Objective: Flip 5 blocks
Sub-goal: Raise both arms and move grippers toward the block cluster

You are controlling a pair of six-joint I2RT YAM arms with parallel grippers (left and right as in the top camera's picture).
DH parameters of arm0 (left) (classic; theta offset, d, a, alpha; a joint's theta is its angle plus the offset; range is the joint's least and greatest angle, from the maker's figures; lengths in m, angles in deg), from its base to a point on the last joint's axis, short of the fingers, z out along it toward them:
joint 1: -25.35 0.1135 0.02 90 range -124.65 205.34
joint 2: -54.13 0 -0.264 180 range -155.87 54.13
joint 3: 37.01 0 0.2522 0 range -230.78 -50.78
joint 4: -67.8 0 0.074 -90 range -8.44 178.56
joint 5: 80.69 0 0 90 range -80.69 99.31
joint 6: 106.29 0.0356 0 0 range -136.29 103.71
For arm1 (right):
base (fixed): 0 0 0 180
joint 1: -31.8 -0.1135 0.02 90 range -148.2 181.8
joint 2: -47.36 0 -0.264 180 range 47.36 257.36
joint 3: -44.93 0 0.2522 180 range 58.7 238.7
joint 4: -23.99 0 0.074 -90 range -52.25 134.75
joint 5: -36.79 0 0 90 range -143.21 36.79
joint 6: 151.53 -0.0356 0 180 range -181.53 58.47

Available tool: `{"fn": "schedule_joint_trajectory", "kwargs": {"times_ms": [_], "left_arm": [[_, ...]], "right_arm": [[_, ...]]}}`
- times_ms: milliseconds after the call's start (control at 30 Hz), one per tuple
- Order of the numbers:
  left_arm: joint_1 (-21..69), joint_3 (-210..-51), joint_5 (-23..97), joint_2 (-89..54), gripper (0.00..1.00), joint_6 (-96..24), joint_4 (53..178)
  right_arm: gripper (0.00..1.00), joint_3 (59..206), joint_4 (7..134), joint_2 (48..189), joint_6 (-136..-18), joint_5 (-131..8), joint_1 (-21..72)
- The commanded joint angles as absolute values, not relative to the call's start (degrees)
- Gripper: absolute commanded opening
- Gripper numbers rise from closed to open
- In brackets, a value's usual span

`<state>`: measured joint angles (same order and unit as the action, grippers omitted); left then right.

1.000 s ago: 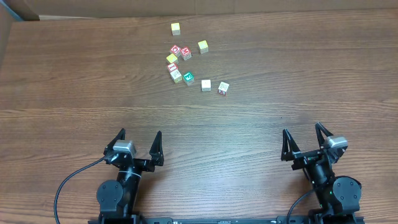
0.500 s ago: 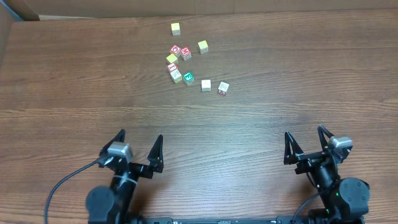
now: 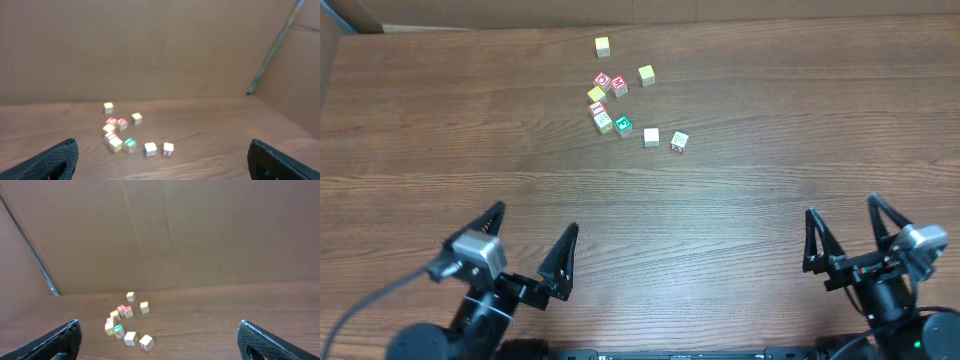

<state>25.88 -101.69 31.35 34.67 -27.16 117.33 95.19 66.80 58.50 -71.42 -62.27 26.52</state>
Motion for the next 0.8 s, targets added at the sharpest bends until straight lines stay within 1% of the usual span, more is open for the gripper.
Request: {"fn": "schedule_joint_trajectory", "kwargs": {"times_ms": [0, 200, 400, 600, 700, 767], "left_arm": [[26.3, -111.0, 36.4, 25.5, 1.00, -24.3, 121.1], [26.3, -128.8, 36.6, 7.3, 1.00, -19.1, 134.0], [26.3, -143.0, 36.6, -9.8, 1.00, -18.4, 144.1], [26.4, -149.1, 36.8, -23.7, 1.00, -18.4, 147.7], [26.4, -149.1, 36.8, -28.8, 1.00, -18.4, 147.9], [26.4, -149.1, 36.8, -32.2, 1.00, -18.4, 148.0]], "right_arm": [[1.00, 102.7, 68.7, 65.5, -71.1, -62.5, 26.7], [1.00, 117.3, 76.9, 82.7, -68.8, -62.5, 26.7], [1.00, 138.3, 93.6, 105.2, -68.8, -64.6, 26.7], [1.00, 156.8, 108.5, 126.2, -68.8, -70.6, 26.6], [1.00, 160.8, 111.2, 134.1, -69.1, -74.3, 26.6], [1.00, 160.8, 110.9, 138.3, -69.1, -79.6, 26.6]]}}
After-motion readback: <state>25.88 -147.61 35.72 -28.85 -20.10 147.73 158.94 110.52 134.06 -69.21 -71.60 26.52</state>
